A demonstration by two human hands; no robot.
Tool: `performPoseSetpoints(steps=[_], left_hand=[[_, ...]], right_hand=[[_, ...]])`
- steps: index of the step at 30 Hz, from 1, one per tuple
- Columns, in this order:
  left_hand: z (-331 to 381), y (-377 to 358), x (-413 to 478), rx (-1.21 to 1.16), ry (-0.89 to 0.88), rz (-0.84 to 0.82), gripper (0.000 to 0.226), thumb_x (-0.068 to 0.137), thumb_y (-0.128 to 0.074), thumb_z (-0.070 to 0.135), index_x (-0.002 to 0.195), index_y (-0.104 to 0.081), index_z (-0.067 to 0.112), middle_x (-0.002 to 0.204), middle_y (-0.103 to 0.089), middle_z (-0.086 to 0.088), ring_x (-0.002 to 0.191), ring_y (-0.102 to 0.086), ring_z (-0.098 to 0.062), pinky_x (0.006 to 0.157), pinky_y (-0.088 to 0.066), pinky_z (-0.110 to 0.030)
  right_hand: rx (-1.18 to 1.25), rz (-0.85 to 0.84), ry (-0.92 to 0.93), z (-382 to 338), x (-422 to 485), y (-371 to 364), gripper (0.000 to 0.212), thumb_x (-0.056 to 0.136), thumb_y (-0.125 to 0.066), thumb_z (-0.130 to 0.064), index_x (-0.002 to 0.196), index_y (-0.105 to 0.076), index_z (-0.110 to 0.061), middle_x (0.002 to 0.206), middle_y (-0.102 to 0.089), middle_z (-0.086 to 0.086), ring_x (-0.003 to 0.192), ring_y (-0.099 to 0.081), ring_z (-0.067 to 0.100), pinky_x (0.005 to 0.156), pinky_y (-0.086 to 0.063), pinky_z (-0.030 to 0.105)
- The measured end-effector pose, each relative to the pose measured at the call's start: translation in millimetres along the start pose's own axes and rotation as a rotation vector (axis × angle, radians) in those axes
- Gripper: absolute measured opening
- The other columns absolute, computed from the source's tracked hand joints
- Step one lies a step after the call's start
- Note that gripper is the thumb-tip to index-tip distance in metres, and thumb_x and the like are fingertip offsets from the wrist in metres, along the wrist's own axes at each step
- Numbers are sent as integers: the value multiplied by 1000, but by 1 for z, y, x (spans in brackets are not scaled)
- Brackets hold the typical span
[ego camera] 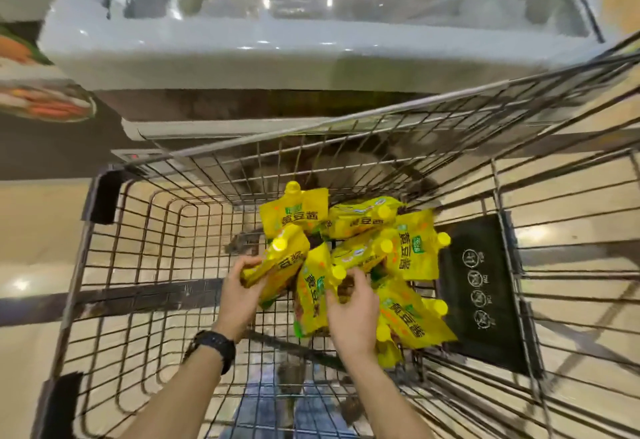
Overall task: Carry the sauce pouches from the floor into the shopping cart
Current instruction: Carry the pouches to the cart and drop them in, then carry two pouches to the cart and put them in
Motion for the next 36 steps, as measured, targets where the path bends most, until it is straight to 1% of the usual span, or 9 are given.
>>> performPoseSetpoints(steps=[3, 6, 8, 12, 17, 22, 27, 32, 36], left_hand=[[-10, 0, -4, -6, -1, -20, 20, 86, -70, 0, 101, -61, 8, 128, -62, -5, 119, -58, -23, 101, -50, -42], [-7, -5, -7, 18, 6, -74, 32, 80, -74, -4, 107, -58, 1, 123, -58, 5, 111, -56, -7, 91, -48, -13], [4, -2, -12, 20, 26, -101, 44, 80, -77, 2, 119, -58, 3, 124, -57, 3, 105, -56, -2, 93, -46, -14], [22, 37, -44, 71, 85, -81, 68, 76, -85, 23, 134, -48, 23, 128, -52, 7, 117, -49, -10, 94, -38, -19], [29, 160, -128, 111, -11, 284, 56, 84, -77, 28, 129, -48, 43, 135, -56, 12, 128, -51, -12, 110, -43, -38], [18, 286, -287, 77, 8, 739, 48, 88, -73, 34, 129, -49, 40, 126, -59, 9, 112, -59, -16, 89, -49, -31], [-5, 378, -464, 141, 103, 1102, 60, 86, -70, 47, 139, -43, 34, 132, -55, 1, 115, -56, -17, 94, -50, -34], [-17, 427, -597, 239, 266, 1272, 71, 89, -64, 54, 148, -37, 26, 148, -47, -6, 132, -50, -27, 108, -44, -43], [-17, 454, -656, 466, 482, 1258, 74, 90, -59, 57, 151, -33, 23, 148, -47, -11, 133, -48, -29, 106, -42, -40]], right_hand=[[-58, -58, 44, 1, 2, 3, 32, 76, -75, -11, 97, -57, -27, 92, -67, -10, 91, -65, 16, 78, -53, 37], [-156, -111, 93, -2, -3, -2, 31, 76, -72, -10, 97, -54, -25, 94, -65, -5, 95, -62, 20, 78, -51, 38], [-211, -143, 126, -10, -10, -3, 34, 79, -70, -9, 105, -53, -24, 102, -63, -4, 102, -59, 20, 81, -49, 36], [-344, -133, 264, -45, -27, 0, 52, 79, -72, -15, 124, -47, -23, 124, -52, -6, 118, -53, 17, 91, -48, 31], [-416, -220, 537, -130, -70, -22, 72, 76, -73, -26, 140, -40, -23, 144, -35, 2, 135, -41, 23, 106, -43, 38], [-426, -466, 887, -242, -187, -71, 77, 73, -72, -30, 141, -37, -19, 136, -41, 7, 128, -45, 28, 100, -45, 41], [-469, -684, 1290, -328, -371, -106, 79, 80, -71, -32, 147, -30, -24, 143, -36, 5, 133, -40, 26, 100, -46, 42], [-551, -791, 1610, -350, -509, -112, 76, 83, -67, -38, 148, -29, -26, 140, -40, 6, 130, -42, 25, 99, -46, 39], [-632, -853, 1737, -369, -573, -116, 80, 82, -71, -36, 149, -28, -24, 144, -39, 7, 134, -39, 27, 105, -41, 38]])
Point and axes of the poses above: each hand's wrist, its own x-axis towards the middle knuckle, its own y-axis out of the back of the hand, z = x × y, the point moved 4 cm from there along x, towards the middle knuckle
